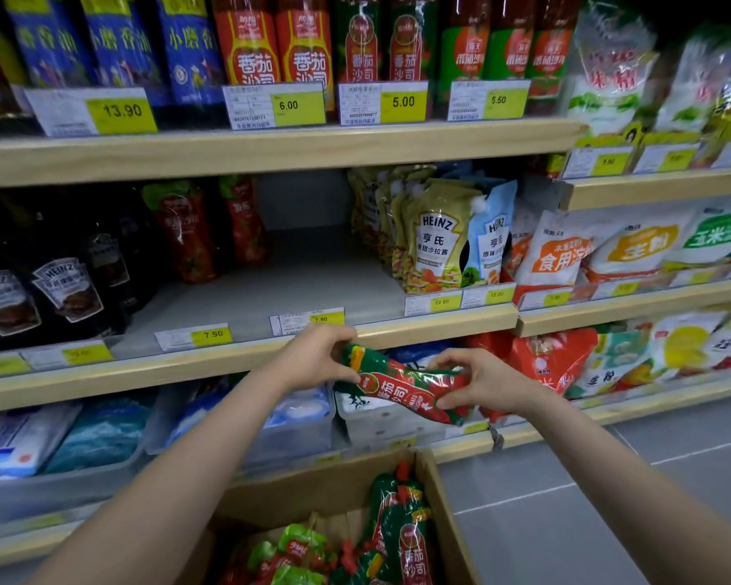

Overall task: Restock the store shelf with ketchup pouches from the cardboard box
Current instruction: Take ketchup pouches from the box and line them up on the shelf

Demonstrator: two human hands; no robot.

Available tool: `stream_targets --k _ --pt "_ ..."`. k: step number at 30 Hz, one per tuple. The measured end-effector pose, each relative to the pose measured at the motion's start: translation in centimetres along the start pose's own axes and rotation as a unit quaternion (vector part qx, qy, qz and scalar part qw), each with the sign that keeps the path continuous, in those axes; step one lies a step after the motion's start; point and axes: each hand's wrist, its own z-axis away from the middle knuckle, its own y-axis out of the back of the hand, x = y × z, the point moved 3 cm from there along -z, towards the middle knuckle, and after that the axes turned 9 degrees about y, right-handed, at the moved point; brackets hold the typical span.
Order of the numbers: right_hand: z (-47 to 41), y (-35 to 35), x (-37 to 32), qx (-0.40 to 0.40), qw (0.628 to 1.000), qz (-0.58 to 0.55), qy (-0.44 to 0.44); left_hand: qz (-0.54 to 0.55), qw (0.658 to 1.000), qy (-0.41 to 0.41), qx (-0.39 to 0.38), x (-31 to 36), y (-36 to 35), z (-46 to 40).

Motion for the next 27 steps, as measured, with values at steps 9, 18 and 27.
stream_targets --k 9,18,27 --pt "-2.2 -1.4 -1.7 0.071 0.959 -0.271 0.046 0.327 0.921 -0.010 0.211 2.6 3.1 -0.4" --pt "-6.5 -0.1 -6.3 0.120 0.981 -0.086 0.125 0.296 0.934 -0.026 0.199 1.5 2.1 -0.7" --pt "-13.0 2.3 -8.9 0.166 0.969 -0.022 0.183 0.224 0.937 -0.043 0.266 0.5 8.1 -4.2"
